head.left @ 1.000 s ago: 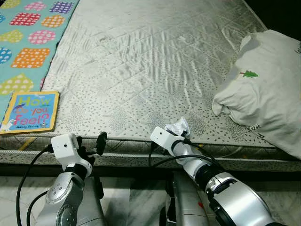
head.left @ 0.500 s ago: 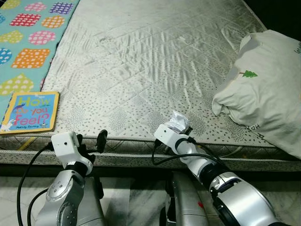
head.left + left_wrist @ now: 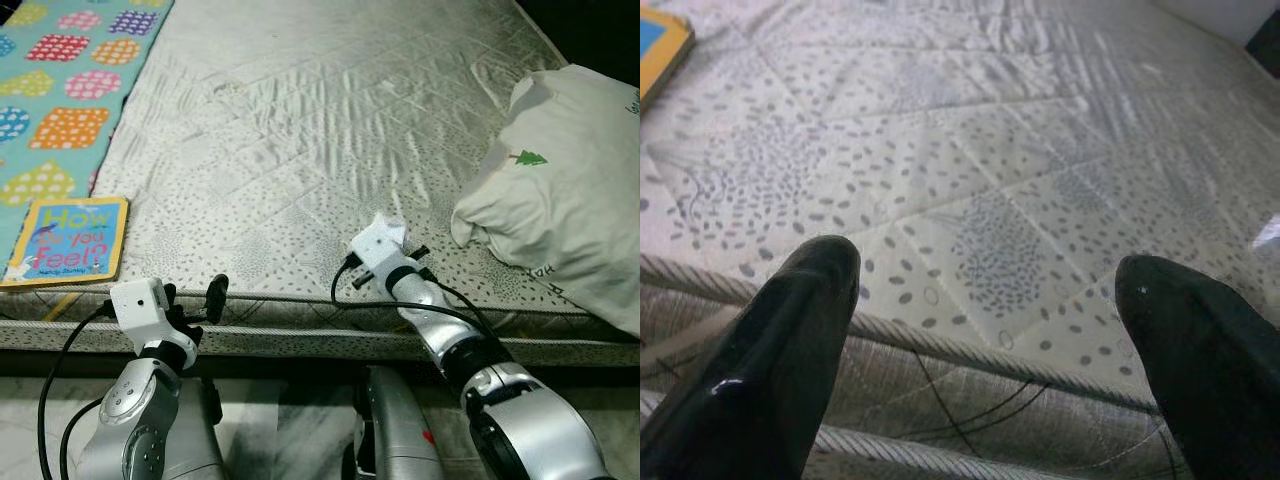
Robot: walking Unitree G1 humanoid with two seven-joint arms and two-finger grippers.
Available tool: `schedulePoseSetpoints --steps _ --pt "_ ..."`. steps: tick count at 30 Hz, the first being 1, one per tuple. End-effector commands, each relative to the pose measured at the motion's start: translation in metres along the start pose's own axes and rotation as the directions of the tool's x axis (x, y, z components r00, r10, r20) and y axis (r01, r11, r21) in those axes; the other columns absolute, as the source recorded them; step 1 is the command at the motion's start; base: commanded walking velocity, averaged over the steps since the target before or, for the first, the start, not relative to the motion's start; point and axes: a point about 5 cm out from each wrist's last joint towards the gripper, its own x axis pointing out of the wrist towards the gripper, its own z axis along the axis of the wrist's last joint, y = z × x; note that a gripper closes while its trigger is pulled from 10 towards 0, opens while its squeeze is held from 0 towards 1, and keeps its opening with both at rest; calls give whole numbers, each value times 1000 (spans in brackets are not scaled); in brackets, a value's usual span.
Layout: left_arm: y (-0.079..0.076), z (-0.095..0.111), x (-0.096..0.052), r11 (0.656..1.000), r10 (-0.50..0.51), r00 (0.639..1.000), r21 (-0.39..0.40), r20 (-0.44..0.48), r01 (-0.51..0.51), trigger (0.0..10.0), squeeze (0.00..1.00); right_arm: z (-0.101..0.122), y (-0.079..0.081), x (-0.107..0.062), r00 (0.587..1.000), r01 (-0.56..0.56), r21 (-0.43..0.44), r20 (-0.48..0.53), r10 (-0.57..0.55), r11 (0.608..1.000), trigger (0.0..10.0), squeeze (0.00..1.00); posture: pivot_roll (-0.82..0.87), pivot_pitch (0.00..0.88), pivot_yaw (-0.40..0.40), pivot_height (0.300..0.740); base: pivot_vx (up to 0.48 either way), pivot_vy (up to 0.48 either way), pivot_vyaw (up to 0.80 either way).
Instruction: Clean up the room
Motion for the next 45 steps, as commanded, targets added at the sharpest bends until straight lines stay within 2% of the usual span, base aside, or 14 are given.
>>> schedulePoseSetpoints --steps 1,5,9,13,14,15,16,28,39,45 --pt "1 -3 2 1000 1 1000 14 -12 -1 10000 0 -7 1 -4 1000 -26 29 -8 27 999 0 0 -17 87 -53 550 0 0 0" --pt "0 -1 5 1000 -9 1000 22 -7 9 10000 0 -25 11 -13 986 -139 64 -79 144 988 0 0 -13 87 -51 550 0 0 0" --pt "2 -1 4 1000 -8 1000 20 -8 8 10000 0 -32 20 -23 969 -238 16 -59 239 971 0 0 -18 91 -48 550 0 0 0" --pt "1 -2 5 1000 -13 1000 20 -10 13 10000 0 -27 24 -24 962 -273 -19 -37 272 962 78 0 -20 93 -48 550 0 0 0" --pt "1 -2 5 1000 -14 1000 20 -10 14 10000 0 -26 25 -24 961 -276 -19 -38 275 961 2627 192 -20 93 -48 550 0 0 0" --pt "1 -2 5 1000 -14 1000 20 -10 14 10000 0 -26 25 -25 960 -277 -18 -39 276 961 2627 192 -20 93 -48 550 0 0 0" --pt "1 -2 5 1000 -14 1000 21 -10 15 10000 0 -25 26 -25 960 -280 -17 -37 279 960 10000 1000 -20 93 -48 550 0 0 0" --pt "1 -2 5 1000 -18 1000 24 -13 19 10000 0 -14 29 -26 968 -247 -50 19 248 968 10000 1000 -23 91 -43 550 0 0 0" --pt "2 -2 5 999 -22 1000 27 -15 23 10000 0 -10 33 -26 969 -244 -72 28 247 967 10000 1000 -23 86 -41 550 0 0 0" --pt "1 -2 6 999 -26 1000 30 -14 26 10000 0 -6 45 -19 972 -234 -86 10 236 968 10000 1000 -14 93 -41 550 0 0 0"
